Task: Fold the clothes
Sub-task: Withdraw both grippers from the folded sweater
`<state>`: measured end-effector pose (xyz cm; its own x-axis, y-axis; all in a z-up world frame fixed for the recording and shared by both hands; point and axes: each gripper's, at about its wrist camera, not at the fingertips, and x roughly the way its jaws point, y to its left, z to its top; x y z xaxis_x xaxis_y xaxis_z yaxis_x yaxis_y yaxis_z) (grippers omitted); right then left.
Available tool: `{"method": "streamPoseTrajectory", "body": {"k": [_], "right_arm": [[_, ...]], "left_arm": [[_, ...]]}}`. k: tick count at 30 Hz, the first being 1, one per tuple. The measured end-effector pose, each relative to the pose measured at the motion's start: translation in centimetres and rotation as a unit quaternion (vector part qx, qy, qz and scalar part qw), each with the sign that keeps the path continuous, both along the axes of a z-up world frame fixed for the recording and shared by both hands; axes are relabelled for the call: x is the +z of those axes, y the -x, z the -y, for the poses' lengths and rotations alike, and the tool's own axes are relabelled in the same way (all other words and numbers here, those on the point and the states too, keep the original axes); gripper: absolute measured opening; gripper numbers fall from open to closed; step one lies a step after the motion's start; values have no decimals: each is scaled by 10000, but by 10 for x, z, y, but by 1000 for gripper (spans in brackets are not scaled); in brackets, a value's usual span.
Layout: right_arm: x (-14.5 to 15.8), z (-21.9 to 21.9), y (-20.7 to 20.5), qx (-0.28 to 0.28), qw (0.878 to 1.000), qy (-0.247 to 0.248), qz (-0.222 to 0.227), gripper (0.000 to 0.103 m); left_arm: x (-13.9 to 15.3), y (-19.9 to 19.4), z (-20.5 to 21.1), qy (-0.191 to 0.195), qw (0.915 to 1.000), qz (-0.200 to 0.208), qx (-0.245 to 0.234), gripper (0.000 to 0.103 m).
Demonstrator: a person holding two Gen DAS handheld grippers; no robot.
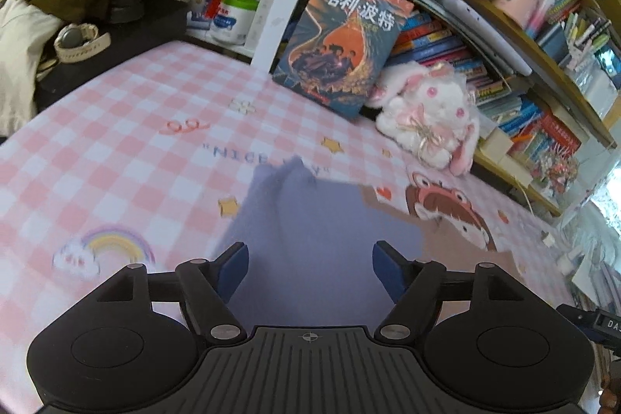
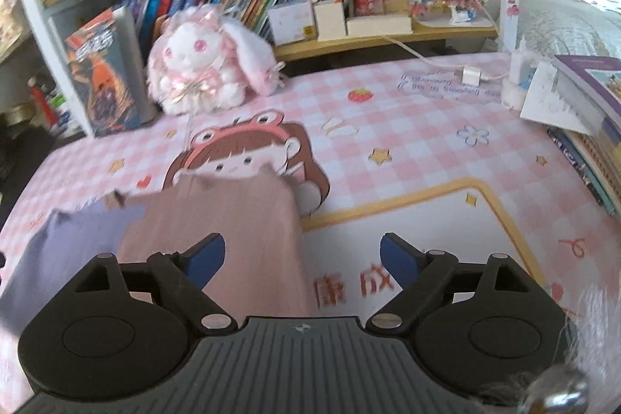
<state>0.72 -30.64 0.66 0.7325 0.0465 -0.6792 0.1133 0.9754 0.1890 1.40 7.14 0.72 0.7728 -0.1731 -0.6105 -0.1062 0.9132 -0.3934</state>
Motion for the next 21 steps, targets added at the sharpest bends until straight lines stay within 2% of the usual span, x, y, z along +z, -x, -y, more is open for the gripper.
{"method": "streamPoseTrajectory", "body": {"k": [14, 17, 21], "right_arm": [[-21, 6, 59, 636, 9970, -66, -440, 89], [-22, 4, 67, 824, 9955, -21, -473, 89], [-21, 3, 74, 999, 9939, 47, -465, 92]], "left_arm": [[-8, 66, 54, -147, 9987, -426, 224, 77], [-13, 76, 72, -389, 9957, -723, 428, 77], [-13, 88, 92, -580, 9950, -777, 246, 77]]}}
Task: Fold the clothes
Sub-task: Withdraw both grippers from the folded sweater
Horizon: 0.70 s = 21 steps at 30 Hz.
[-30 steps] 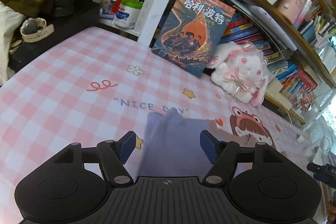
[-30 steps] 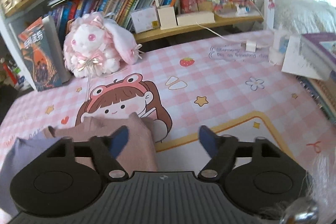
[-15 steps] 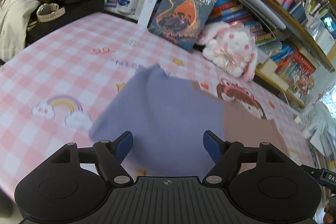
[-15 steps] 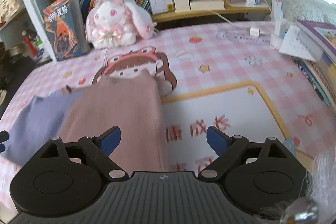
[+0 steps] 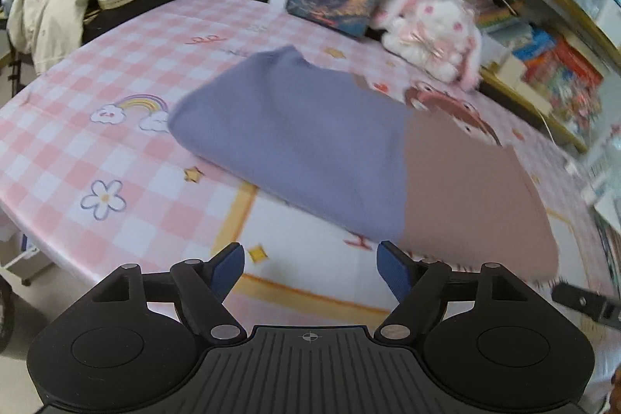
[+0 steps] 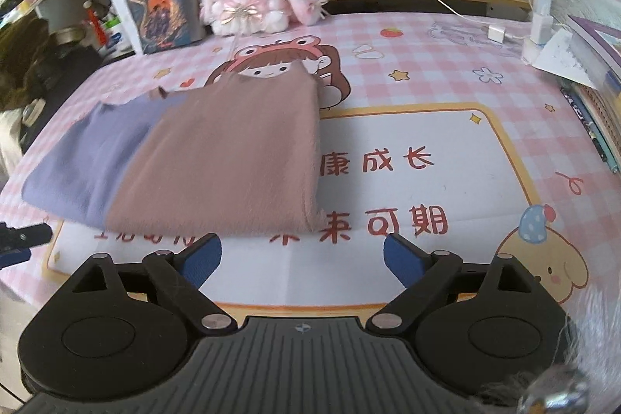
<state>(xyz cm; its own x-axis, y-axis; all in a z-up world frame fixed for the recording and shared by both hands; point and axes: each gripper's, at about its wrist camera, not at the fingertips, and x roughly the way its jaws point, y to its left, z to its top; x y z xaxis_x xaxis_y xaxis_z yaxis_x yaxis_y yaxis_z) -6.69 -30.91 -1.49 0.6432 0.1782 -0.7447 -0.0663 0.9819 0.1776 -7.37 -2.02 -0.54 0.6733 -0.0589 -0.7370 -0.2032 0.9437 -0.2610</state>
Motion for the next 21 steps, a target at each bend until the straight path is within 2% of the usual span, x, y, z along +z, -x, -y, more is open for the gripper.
{"method": "streamPoseTrajectory", "body": {"k": [5, 21], "right_arm": [[-1, 1, 7, 144, 9999, -7, -15, 92], [-4, 14, 21, 57, 10000, -56, -56, 93]], "left_arm": [[1, 8, 11, -124, 9999, 4, -85, 82], [-5, 16, 24, -174, 9995, -219, -174, 82]]}}
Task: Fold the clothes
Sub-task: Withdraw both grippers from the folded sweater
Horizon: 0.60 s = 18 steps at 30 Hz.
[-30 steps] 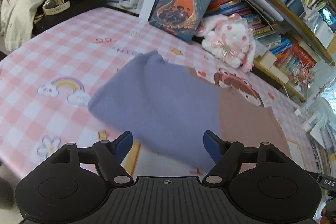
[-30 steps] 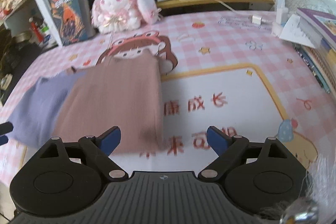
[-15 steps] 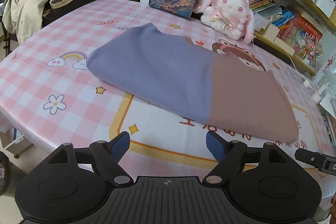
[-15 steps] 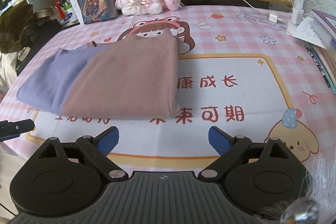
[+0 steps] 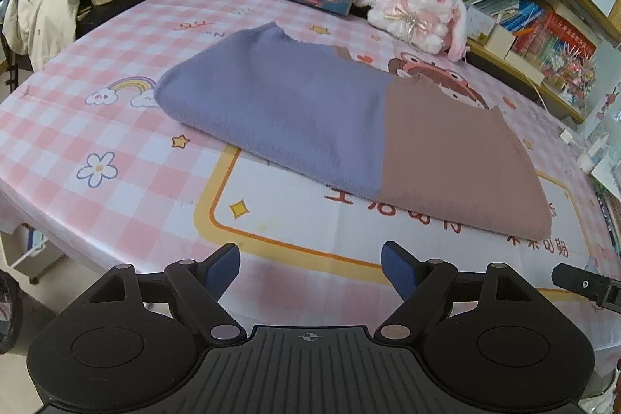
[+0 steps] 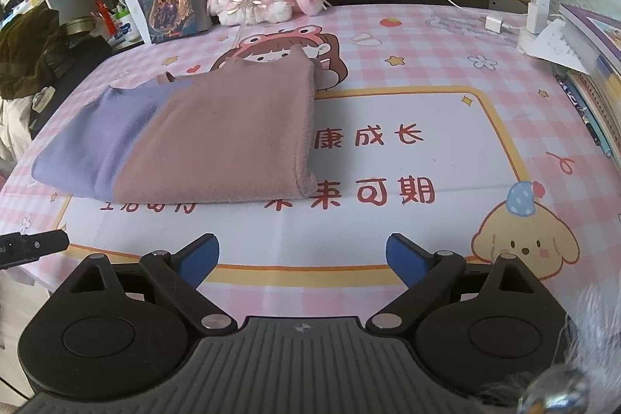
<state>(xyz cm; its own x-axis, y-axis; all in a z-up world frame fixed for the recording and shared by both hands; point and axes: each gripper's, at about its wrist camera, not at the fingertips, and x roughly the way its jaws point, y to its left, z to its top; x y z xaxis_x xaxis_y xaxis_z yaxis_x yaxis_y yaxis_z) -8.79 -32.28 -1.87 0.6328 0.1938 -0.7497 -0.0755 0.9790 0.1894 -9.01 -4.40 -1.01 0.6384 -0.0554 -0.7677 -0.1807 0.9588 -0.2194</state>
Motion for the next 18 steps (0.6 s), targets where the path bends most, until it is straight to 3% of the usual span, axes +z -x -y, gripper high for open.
{"method": "streamPoseTrajectory", "body": {"k": [18], "right_arm": [[-2, -2, 0, -19, 10000, 5, -67, 93]], "left_arm": [[-2, -1, 0, -30, 9999, -121, -44, 83]]}}
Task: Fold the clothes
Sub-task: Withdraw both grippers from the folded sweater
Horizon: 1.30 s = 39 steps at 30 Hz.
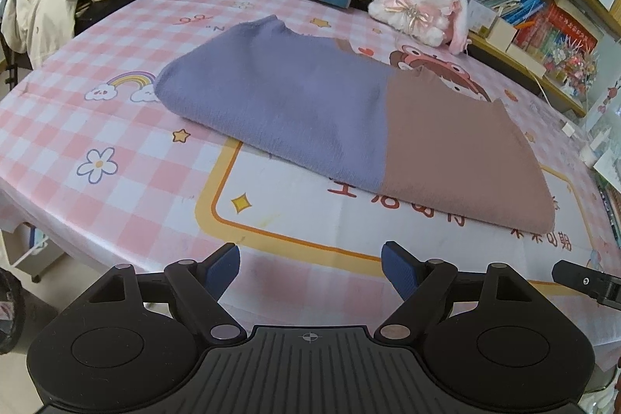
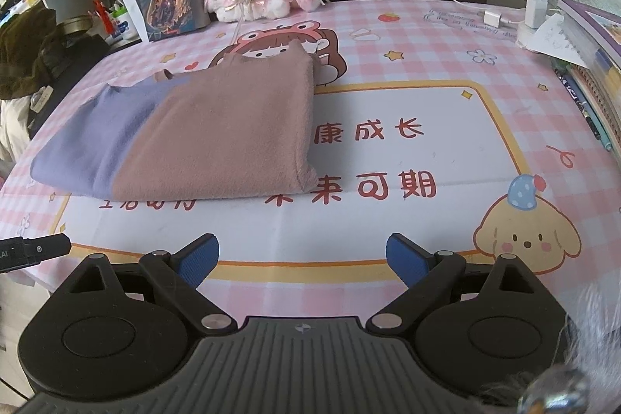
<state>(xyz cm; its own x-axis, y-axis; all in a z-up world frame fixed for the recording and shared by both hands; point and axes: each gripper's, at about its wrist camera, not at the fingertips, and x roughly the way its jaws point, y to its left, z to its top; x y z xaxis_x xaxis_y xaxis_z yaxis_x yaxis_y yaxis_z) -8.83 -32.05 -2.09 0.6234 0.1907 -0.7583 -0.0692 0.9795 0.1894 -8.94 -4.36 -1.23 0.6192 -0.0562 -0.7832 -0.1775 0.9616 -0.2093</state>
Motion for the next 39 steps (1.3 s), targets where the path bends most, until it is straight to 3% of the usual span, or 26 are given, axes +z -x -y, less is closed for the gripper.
{"method": "streamPoseTrajectory", "body": {"k": [26, 39], "right_arm": [[-7, -2, 6, -31, 9997, 111, -194, 94], [-5, -22, -6, -238, 9994, 152, -193, 95]], "left_arm": [[-5, 1, 3, -52, 9998, -156, -117, 83], [-5, -25, -19, -35, 9993, -147, -332, 83]]}}
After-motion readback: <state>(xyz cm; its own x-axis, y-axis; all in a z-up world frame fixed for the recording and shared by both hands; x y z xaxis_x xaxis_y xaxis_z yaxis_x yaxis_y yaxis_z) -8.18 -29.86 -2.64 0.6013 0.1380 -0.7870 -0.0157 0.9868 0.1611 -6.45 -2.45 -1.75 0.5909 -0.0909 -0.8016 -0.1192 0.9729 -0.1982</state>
